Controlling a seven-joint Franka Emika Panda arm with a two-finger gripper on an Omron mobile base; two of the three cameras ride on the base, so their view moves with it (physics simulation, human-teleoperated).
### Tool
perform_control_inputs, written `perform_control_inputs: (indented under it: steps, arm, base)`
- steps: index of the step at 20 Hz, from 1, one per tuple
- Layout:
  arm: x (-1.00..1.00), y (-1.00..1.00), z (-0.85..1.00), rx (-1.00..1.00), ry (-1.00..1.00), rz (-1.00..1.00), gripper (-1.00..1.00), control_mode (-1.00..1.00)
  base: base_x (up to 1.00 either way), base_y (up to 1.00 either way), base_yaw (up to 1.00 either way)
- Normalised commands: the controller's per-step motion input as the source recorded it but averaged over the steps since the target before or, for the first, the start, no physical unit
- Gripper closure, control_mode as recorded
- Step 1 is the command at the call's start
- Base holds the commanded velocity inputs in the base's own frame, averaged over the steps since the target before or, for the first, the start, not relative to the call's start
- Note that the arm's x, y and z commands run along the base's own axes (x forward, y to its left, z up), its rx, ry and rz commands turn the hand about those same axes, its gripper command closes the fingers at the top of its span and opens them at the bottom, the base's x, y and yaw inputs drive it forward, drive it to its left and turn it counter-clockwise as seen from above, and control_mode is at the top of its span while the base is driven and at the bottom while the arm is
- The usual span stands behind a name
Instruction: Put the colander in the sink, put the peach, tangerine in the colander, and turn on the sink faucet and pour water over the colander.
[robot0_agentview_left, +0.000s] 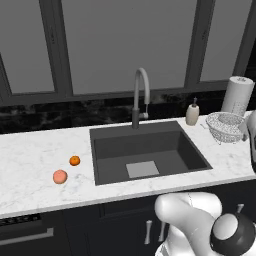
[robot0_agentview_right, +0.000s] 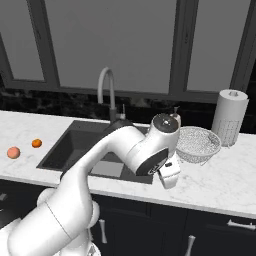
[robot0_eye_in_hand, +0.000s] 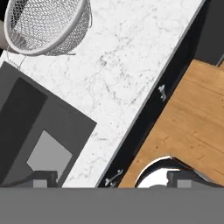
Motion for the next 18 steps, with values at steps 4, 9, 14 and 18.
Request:
perform_control_inputs:
  steps: [4,9,14,18]
  arm:
    - [0.37,-0.36,0.0,0.13,-0.05,-0.08,-1.0,-1.0]
    - [0.4,-0.17,0.0,0.12,-0.08,-0.05,-1.0,-1.0]
    - [0.49,0.0,-0.03,0.03,0.0,-0.06,-1.0,-1.0]
    - [0.48,0.0,-0.12,0.0,0.01,-0.08,-1.0,-1.0]
  base:
    - [0.0,0.0,0.0]
    - [0.0,0.0,0.0]
    - [0.0,0.0,0.0]
    - [0.0,0.0,0.0]
